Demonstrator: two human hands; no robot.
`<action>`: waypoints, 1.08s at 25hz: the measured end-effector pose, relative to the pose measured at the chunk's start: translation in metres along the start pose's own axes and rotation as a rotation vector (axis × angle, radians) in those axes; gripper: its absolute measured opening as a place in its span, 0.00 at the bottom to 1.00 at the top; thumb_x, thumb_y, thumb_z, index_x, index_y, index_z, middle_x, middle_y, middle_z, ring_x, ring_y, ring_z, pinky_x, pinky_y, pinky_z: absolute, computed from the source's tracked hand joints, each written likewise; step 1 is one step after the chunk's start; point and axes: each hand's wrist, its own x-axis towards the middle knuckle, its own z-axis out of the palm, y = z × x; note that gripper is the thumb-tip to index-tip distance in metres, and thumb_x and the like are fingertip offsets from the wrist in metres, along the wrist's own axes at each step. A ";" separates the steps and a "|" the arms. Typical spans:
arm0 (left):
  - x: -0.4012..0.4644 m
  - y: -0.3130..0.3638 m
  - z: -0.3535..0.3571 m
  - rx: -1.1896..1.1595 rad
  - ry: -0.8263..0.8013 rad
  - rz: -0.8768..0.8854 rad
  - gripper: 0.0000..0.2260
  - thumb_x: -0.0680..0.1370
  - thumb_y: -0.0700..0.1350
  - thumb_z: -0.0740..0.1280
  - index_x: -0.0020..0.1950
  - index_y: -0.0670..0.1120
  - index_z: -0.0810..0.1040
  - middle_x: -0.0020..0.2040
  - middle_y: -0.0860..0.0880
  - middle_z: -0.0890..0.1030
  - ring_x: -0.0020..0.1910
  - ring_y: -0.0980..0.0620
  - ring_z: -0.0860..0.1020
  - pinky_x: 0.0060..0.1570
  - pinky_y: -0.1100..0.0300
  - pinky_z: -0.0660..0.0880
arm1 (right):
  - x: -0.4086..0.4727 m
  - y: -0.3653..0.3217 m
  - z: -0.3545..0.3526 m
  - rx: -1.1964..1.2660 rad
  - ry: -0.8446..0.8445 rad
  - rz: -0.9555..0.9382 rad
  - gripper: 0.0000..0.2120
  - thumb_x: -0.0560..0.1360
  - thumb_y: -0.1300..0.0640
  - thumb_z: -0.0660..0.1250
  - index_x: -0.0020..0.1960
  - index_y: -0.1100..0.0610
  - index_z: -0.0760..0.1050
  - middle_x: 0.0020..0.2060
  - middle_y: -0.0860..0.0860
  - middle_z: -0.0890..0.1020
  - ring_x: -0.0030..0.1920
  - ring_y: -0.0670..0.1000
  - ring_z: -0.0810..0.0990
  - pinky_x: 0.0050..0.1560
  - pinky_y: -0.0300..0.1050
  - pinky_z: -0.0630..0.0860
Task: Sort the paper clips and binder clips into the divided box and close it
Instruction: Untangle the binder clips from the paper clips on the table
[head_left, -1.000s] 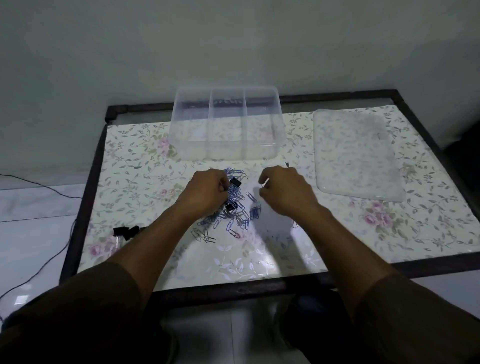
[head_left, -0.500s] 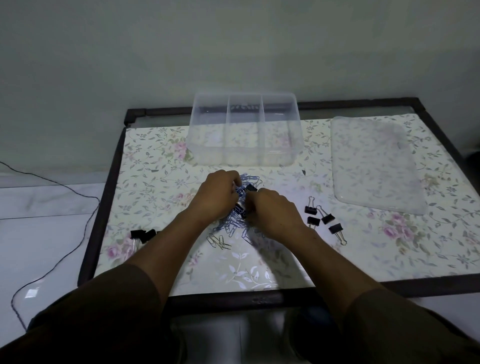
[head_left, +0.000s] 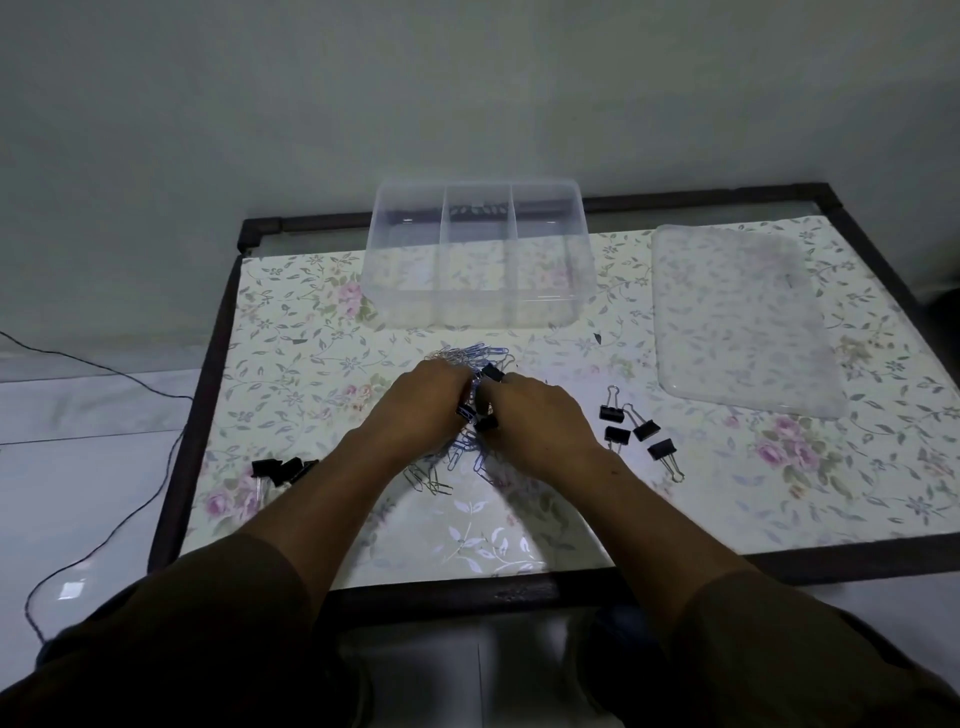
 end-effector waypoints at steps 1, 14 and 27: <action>0.000 -0.001 0.000 -0.014 0.010 -0.001 0.04 0.73 0.39 0.68 0.47 0.44 0.76 0.43 0.46 0.77 0.43 0.45 0.76 0.37 0.54 0.69 | 0.000 0.000 0.001 -0.009 -0.002 0.006 0.10 0.77 0.53 0.67 0.58 0.52 0.77 0.51 0.54 0.80 0.49 0.59 0.80 0.42 0.47 0.68; -0.004 -0.011 -0.019 -1.089 0.011 -0.284 0.01 0.76 0.35 0.67 0.47 0.37 0.77 0.39 0.38 0.79 0.35 0.46 0.80 0.46 0.47 0.81 | 0.001 0.005 0.005 -0.070 0.067 0.125 0.15 0.75 0.46 0.68 0.55 0.54 0.73 0.45 0.53 0.82 0.45 0.59 0.81 0.39 0.47 0.70; -0.003 -0.008 -0.019 -1.228 -0.099 -0.299 0.07 0.75 0.26 0.67 0.47 0.37 0.77 0.40 0.38 0.79 0.36 0.46 0.81 0.40 0.56 0.83 | 0.004 0.009 -0.027 0.577 -0.017 0.245 0.06 0.70 0.62 0.76 0.47 0.58 0.82 0.42 0.51 0.83 0.38 0.51 0.80 0.34 0.39 0.73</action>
